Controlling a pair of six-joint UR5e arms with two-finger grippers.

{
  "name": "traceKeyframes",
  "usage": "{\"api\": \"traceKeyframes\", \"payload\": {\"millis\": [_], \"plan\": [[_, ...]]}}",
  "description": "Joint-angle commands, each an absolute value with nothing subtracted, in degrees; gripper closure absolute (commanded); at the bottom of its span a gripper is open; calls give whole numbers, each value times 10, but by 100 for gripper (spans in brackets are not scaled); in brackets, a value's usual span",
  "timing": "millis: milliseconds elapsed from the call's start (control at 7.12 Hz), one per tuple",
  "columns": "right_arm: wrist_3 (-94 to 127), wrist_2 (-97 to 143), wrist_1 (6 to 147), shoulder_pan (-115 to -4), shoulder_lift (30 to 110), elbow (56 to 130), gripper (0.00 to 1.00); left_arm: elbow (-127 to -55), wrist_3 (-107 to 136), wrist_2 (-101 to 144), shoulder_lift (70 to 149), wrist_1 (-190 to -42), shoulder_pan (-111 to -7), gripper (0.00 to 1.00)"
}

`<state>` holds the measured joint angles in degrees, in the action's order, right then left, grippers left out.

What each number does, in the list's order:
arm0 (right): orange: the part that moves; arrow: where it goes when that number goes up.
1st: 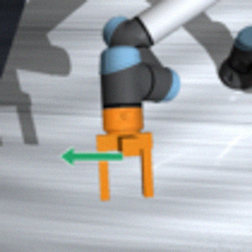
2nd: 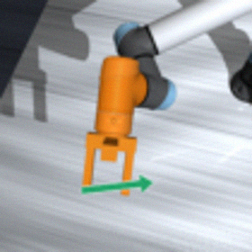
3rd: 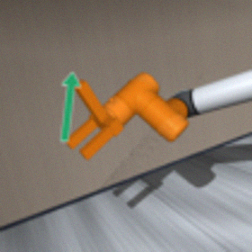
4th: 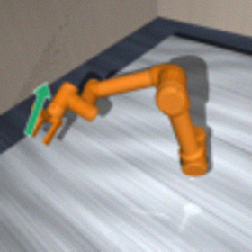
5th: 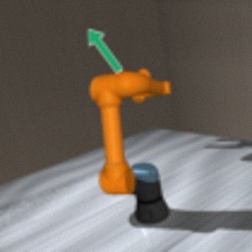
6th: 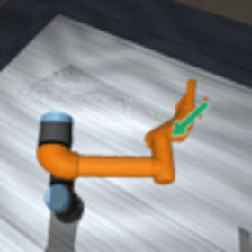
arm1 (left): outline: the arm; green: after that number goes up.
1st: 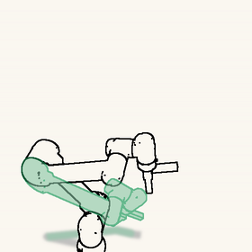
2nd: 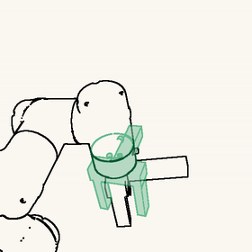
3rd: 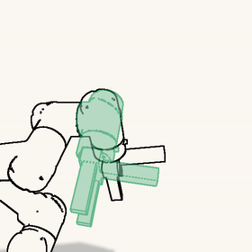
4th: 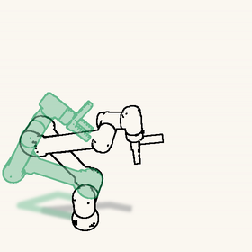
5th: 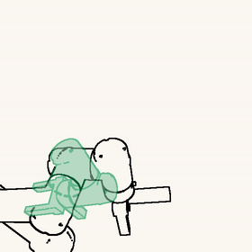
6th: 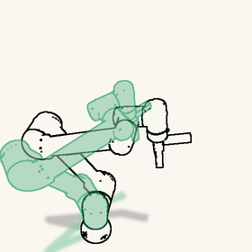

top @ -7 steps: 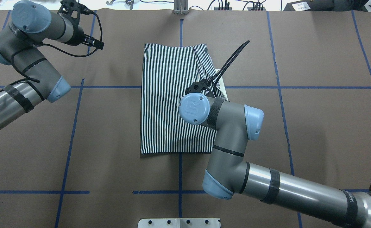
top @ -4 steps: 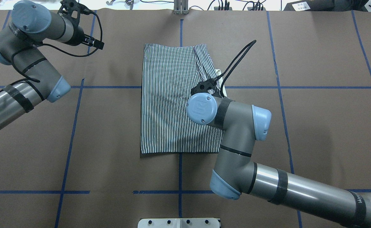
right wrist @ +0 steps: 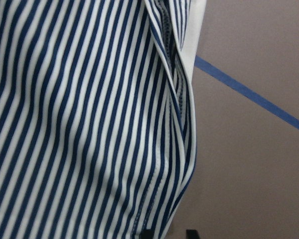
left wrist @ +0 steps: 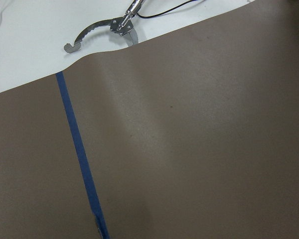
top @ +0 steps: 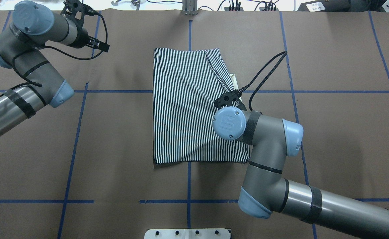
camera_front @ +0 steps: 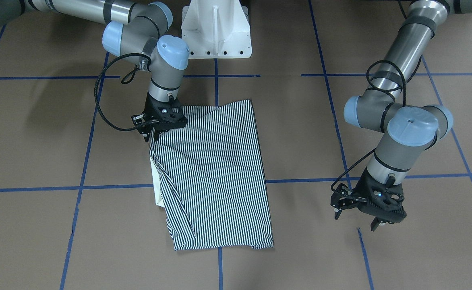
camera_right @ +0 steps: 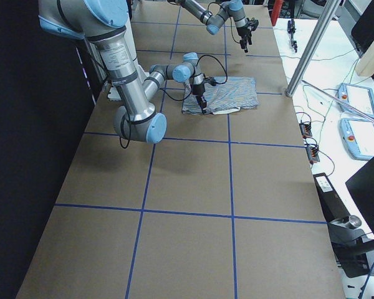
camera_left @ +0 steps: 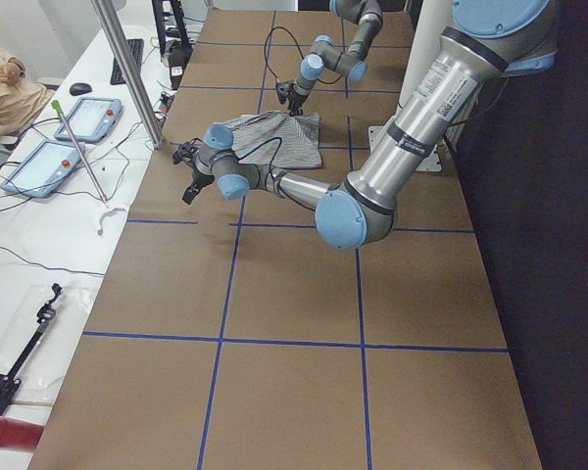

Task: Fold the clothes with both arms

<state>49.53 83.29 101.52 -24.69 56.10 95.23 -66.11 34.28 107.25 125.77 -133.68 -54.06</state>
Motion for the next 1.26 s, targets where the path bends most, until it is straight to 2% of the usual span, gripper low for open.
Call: {"api": "traceKeyframes", "payload": {"millis": [0,140,702,1124], "plan": [[497,836,977,-272,558,951,0,-661,343,1074,1259,-1337,-541,0],[497,838,976,-293,529,933,0,-661,343,1074,1259,-1337,-541,0],[499,847,973,-326,412,769,0,-665,344,1127,1261,-1337,-541,0],[485,845,947,-328,410,731,0,-665,345,1141,1259,-1338,-542,0]]}}
